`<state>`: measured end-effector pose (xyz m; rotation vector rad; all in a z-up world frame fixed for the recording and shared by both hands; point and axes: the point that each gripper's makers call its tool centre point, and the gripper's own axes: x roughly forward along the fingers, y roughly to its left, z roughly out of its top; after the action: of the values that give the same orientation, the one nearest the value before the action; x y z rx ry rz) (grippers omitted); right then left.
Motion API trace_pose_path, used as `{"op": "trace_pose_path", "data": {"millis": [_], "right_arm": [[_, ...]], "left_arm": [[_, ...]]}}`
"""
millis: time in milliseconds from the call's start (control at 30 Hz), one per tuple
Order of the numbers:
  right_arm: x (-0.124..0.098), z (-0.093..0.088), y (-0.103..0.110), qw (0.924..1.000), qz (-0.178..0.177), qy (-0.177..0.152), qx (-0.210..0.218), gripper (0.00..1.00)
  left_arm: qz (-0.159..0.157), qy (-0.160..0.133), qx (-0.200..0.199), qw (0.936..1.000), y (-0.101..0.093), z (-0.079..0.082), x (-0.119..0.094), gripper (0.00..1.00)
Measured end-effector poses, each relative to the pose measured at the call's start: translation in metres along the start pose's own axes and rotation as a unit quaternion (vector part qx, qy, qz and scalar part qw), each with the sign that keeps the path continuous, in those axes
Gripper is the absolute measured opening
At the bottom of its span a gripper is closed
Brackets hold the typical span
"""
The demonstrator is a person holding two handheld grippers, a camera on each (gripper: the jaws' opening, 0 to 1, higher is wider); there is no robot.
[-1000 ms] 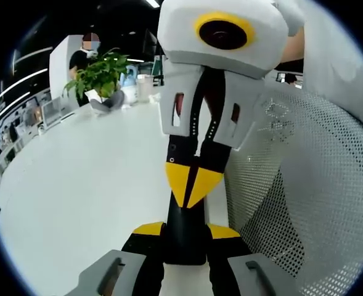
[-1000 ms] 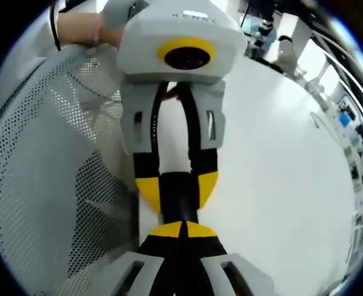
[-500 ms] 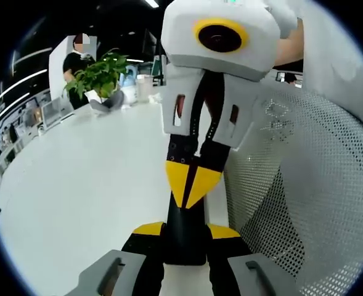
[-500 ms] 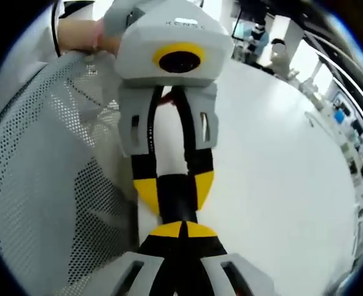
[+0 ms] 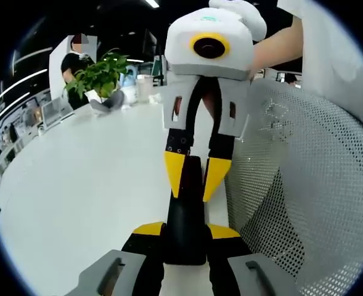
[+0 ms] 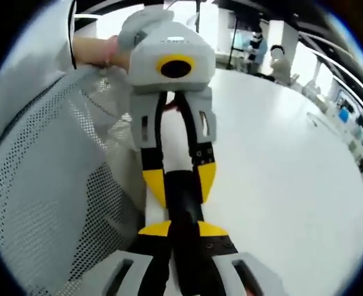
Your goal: Press the specified remote control buttons in sequence, fully releasing each button before pressing the next.
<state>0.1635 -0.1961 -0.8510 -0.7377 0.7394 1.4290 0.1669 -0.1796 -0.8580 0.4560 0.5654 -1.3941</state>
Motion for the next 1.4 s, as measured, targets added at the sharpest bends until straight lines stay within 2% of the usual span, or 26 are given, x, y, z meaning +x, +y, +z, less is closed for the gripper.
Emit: {"op": "trace_pose_path", "data": {"millis": [333,400,533,1133,1300,1333,1400], "right_arm": [[-0.010,-0.016,-0.004,0.9999,0.010,0.002,-0.005,0.21],[-0.009,-0.024,-0.004,0.9996,0.013,0.020,-0.016,0.21],[-0.007,-0.027,-0.005,0.9996,0.011,0.021,-0.015,0.22],[-0.004,-0.026,-0.004,0.9999,-0.008,0.001,-0.009,0.21],[-0.003,-0.026,-0.003,0.9999,-0.013,-0.002,0.011,0.22],[-0.003,-0.025,-0.004,0.9995,-0.012,0.004,0.029,0.22],[0.000,-0.020,-0.003,0.9992,-0.017,0.000,0.035,0.24]], "left_arm": [[0.000,-0.001,0.000,1.0000,0.000,0.000,0.000,0.25],[0.000,-0.001,-0.001,1.0000,-0.001,0.000,0.000,0.25],[0.000,-0.002,-0.002,1.0000,0.000,0.000,0.000,0.25],[0.006,0.001,0.006,1.0000,0.000,0.000,0.001,0.25],[0.011,-0.005,0.001,0.9999,0.000,0.000,0.000,0.26],[0.013,-0.005,0.002,0.9999,-0.001,0.000,0.000,0.26],[0.015,0.000,0.003,0.9999,-0.001,0.001,0.001,0.26]]}}
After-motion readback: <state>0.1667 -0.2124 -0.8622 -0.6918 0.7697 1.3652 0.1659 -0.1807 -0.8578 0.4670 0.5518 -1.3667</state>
